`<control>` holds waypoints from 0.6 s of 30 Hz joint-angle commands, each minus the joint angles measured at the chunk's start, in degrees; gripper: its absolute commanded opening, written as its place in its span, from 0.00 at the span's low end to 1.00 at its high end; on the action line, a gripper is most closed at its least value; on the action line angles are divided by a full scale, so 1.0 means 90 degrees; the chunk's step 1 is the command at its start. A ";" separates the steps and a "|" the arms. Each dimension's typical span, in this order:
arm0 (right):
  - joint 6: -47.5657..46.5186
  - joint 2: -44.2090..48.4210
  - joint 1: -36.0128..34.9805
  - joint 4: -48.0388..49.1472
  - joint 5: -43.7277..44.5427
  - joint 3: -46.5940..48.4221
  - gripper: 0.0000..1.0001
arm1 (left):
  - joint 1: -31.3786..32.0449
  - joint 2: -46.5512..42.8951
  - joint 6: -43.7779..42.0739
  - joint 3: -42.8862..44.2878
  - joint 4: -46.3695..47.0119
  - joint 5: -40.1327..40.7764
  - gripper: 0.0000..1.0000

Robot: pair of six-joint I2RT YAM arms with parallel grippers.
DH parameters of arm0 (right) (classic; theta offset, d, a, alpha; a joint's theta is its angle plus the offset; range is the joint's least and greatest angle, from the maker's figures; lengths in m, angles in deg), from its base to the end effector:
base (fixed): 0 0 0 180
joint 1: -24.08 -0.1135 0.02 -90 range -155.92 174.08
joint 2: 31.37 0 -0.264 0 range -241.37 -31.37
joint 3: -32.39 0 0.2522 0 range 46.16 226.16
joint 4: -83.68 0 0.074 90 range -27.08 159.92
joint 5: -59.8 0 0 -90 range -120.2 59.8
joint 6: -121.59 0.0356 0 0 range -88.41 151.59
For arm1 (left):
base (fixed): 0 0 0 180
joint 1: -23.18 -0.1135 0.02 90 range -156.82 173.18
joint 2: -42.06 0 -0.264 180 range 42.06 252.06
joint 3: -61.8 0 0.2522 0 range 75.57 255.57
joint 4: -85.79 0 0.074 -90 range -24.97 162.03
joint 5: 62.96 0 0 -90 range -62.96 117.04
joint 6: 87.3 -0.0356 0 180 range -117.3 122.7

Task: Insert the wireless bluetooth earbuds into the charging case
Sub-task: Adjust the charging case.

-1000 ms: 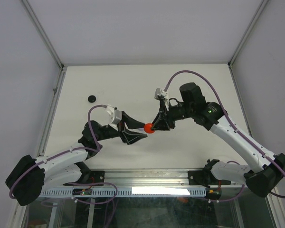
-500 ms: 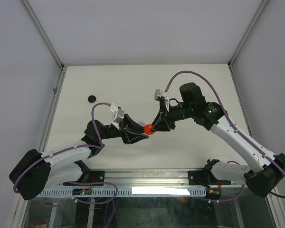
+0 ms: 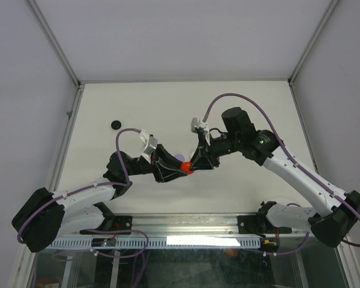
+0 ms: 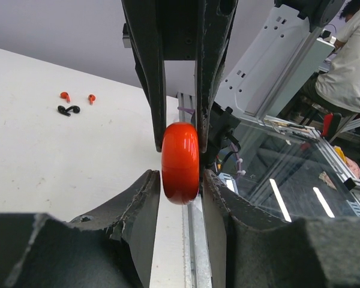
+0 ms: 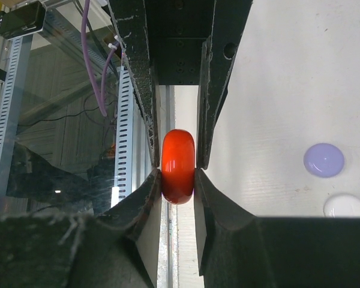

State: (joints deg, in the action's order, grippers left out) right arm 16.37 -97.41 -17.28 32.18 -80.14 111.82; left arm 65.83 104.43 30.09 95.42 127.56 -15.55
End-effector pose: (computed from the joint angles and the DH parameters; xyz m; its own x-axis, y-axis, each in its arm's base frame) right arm 0.1579 0.1753 0.3533 -0.2167 -0.4159 -0.8832 -0.9681 -0.0249 0.2492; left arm 0.1428 -0.1643 0.2487 -0.3054 -0.1791 -0.9352 0.9497 0.0139 -0.3128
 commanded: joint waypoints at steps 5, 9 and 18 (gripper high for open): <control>-0.0105 -0.0036 -0.0164 0.0082 0.0215 0.0325 0.00 | 0.0020 -0.0035 0.0064 0.0284 0.0202 -0.0189 0.33; -0.0105 0.0002 -0.0179 0.0101 0.0255 0.0330 0.00 | 0.0042 -0.0027 0.0051 0.0289 0.0147 -0.0185 0.32; -0.0105 0.0155 -0.0179 0.0115 0.0362 0.0345 0.00 | 0.0053 0.0033 0.0026 0.0228 0.0043 -0.0141 0.34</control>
State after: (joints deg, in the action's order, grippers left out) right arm 16.19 -97.98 -18.61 32.12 -77.49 111.85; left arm 65.90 104.70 30.27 95.97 126.53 -15.55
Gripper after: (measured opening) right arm 0.259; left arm 0.340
